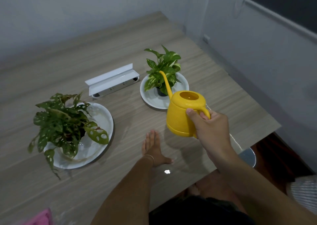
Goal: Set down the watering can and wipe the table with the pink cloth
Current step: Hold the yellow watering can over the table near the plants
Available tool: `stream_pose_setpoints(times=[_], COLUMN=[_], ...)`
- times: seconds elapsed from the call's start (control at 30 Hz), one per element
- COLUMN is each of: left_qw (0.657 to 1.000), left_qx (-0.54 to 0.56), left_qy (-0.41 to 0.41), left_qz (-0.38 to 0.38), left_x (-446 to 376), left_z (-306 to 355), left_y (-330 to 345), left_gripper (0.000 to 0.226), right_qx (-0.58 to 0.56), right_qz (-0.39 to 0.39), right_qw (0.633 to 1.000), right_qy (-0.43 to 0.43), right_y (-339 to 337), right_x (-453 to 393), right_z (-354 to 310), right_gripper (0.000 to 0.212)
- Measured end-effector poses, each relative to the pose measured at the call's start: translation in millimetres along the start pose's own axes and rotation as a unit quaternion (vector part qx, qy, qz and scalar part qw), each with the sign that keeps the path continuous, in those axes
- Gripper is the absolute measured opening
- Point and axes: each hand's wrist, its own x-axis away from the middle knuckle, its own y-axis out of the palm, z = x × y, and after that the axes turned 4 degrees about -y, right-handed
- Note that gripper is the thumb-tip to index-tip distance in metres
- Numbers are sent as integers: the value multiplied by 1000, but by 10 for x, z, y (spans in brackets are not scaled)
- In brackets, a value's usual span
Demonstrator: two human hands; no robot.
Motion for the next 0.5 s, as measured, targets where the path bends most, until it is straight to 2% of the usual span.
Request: stream_pose_setpoints(times=[0.5], left_qw=[1000], left_qx=[6], left_qy=[14], left_qz=[-5], left_x=[-5], left_z=[-10], left_y=[-16], left_gripper=[152], right_qx=[37], right_qz=[48], right_qw=[998], right_qy=[-8], right_y=[-93], right_x=[-9], right_z=[-140], right_gripper=[48])
